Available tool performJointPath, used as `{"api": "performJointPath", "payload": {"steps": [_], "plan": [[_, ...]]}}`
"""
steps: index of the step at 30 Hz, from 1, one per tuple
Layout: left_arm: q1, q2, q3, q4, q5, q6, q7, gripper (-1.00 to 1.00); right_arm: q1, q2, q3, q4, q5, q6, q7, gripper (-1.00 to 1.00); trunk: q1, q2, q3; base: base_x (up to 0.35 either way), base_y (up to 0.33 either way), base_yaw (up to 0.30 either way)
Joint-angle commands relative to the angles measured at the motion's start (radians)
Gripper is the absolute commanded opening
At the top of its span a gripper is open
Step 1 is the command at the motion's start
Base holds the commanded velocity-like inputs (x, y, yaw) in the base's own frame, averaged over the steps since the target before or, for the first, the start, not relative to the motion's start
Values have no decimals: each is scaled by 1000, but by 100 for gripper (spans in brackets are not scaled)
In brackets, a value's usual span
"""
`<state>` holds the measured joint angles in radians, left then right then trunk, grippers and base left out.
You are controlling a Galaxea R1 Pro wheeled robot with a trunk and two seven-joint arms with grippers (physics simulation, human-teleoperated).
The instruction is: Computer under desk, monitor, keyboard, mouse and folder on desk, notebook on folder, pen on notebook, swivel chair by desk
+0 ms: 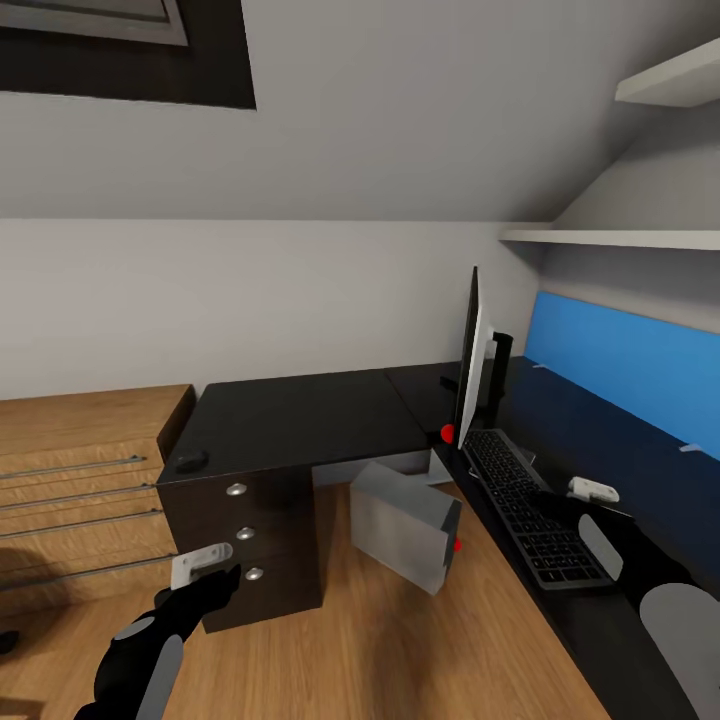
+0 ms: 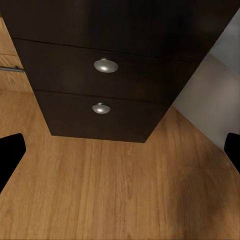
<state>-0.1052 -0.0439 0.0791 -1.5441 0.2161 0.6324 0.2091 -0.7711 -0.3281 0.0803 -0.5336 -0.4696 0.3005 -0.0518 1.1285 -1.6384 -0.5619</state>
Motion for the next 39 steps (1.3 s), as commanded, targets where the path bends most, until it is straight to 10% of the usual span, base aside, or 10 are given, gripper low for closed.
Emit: {"api": "performJointPath", "payload": {"steps": [1,14,39], "plan": [[-1,-1,1,-1,11,4,7,100,-1,-2,7,-2,-8,3,-5,100,0,-1,-1,0,0,0],[-1,-1,1,-2,11,4,7,100,-1,-2,7,-2,-8,3,-5,100,-50,90,40,0,0,0],[-1,-1,1,2,9,4,3,100,-1,-1,7,-2,-8,3,-4,100,-50,90,40,131,0,0]]}}
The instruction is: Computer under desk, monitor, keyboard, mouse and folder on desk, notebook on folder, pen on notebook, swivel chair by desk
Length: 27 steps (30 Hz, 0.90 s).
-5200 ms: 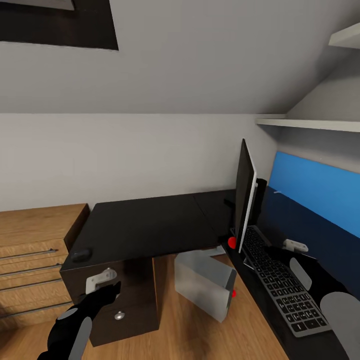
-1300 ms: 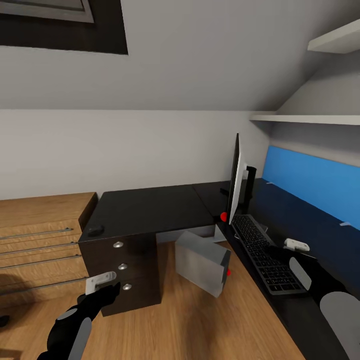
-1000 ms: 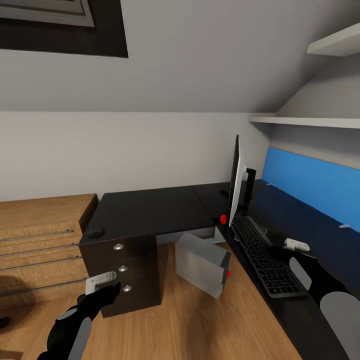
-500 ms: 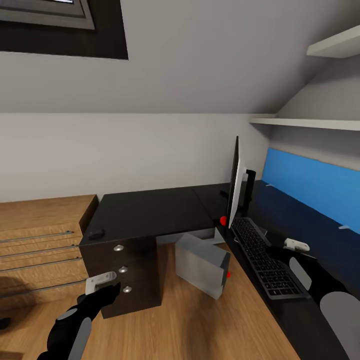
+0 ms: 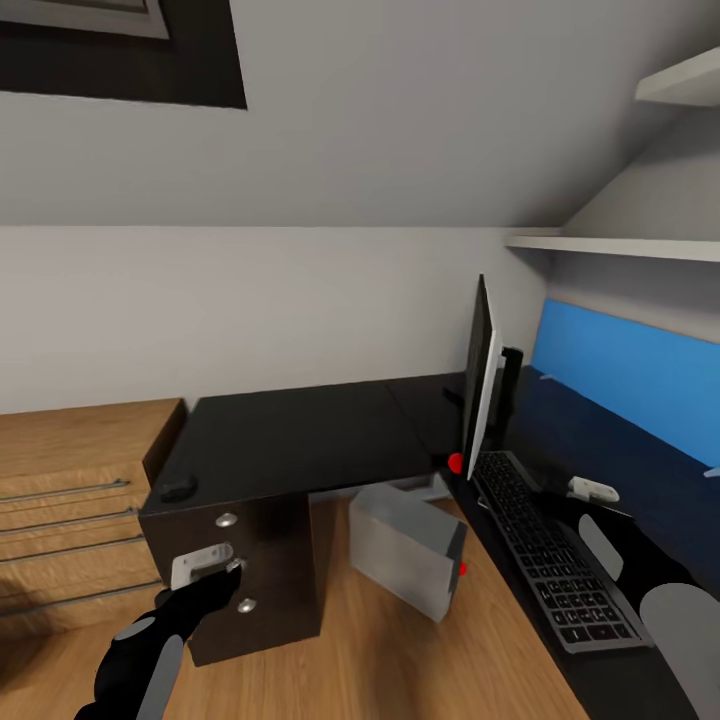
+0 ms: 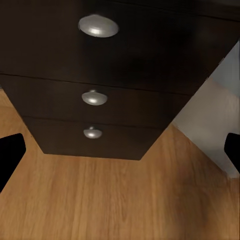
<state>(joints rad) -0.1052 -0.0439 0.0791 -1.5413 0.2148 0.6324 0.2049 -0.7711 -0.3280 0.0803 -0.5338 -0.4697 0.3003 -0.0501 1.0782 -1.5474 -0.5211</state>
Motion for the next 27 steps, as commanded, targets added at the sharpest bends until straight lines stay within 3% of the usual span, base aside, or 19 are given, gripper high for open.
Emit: {"api": "performJointPath", "payload": {"steps": [1,15,27], "plan": [[-1,-1,1,-1,11,4,7,100,-1,-2,7,-2,-7,3,-6,100,0,-1,-1,246,0,0],[-1,-2,-1,-5,12,4,11,100,-1,1,9,1,-6,5,-9,100,0,-1,-1,43,0,0],[-1,-3,-2,-7,13,4,11,100,-1,1,9,1,-6,5,-10,100,46,-85,-39,0,0,0]]}}
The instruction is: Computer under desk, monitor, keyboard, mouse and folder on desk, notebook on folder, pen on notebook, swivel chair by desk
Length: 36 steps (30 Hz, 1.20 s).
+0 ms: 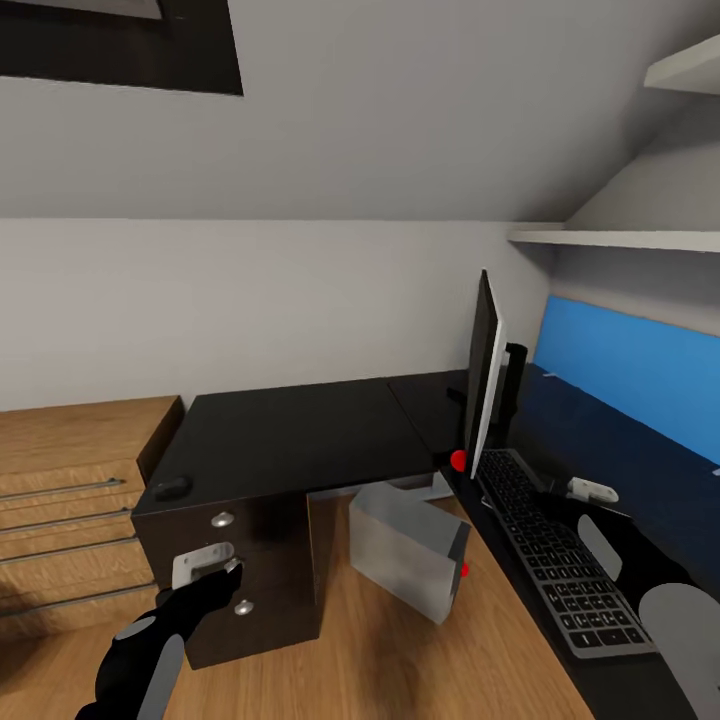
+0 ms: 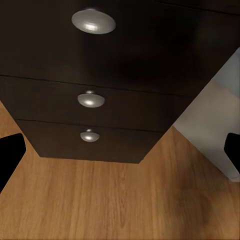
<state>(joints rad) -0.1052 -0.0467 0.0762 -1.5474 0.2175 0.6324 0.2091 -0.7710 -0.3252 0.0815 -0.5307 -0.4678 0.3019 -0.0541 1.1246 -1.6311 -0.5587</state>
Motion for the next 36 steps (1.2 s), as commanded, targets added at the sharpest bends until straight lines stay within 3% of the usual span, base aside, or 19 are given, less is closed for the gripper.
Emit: {"api": "performJointPath", "payload": {"steps": [1,8,13,19,24,36], "plan": [[-1,-1,1,-1,11,4,7,100,-1,-2,7,-2,-8,3,-6,100,4,-8,-4,0,0,0],[-1,-1,1,0,11,4,7,100,-1,-3,7,-2,-8,3,-6,100,8,-15,-7,0,0,0],[-1,0,1,0,11,4,7,100,-1,-3,7,-2,-8,3,-6,100,27,-50,-23,0,0,0],[-1,0,1,0,11,4,7,100,-1,-2,7,-2,-8,3,-7,100,27,-50,-23,0,0,0],[-1,0,1,0,11,4,7,100,-1,-1,7,-2,-8,3,-7,100,46,-85,-39,0,0,0],[-1,1,2,2,10,6,7,100,-1,1,7,-2,-8,3,-7,100,46,-85,-39,0,0,0]]}}
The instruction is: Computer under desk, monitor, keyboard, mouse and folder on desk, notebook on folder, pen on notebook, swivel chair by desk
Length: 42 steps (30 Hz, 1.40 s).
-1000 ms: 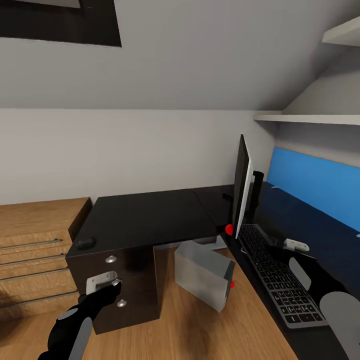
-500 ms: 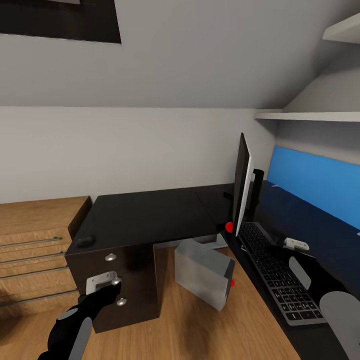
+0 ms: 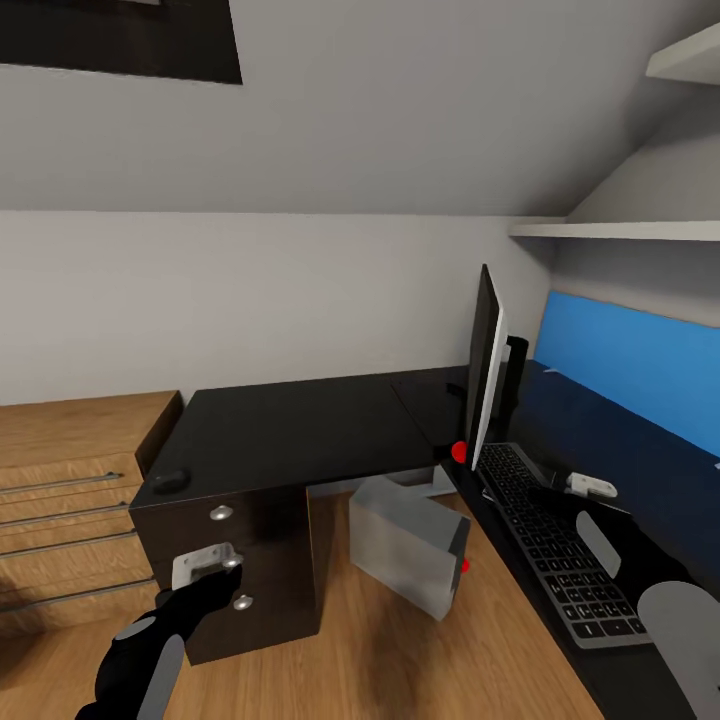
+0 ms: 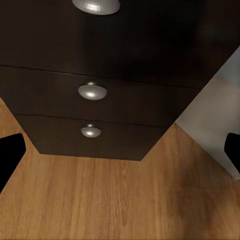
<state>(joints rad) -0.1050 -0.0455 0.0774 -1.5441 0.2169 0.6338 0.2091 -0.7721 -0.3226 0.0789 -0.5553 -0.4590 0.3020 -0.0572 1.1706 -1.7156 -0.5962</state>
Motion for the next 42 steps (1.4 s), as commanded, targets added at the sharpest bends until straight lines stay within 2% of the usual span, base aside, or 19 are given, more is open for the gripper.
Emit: {"api": "performJointPath", "payload": {"steps": [1,24,36,42], "plan": [[-1,-1,1,-1,11,4,7,100,0,-1,10,23,-17,3,-4,100,0,0,-1,0,0,0],[-1,1,2,2,9,2,7,100,0,-1,10,24,-17,3,-6,100,0,0,-1,-73,0,0],[-1,2,4,2,9,3,7,100,0,-1,11,24,-17,3,-6,100,0,0,-1,-282,0,0],[-1,3,4,1,9,3,7,100,0,-1,11,25,-17,3,-6,100,0,0,-1,-95,0,0]]}}
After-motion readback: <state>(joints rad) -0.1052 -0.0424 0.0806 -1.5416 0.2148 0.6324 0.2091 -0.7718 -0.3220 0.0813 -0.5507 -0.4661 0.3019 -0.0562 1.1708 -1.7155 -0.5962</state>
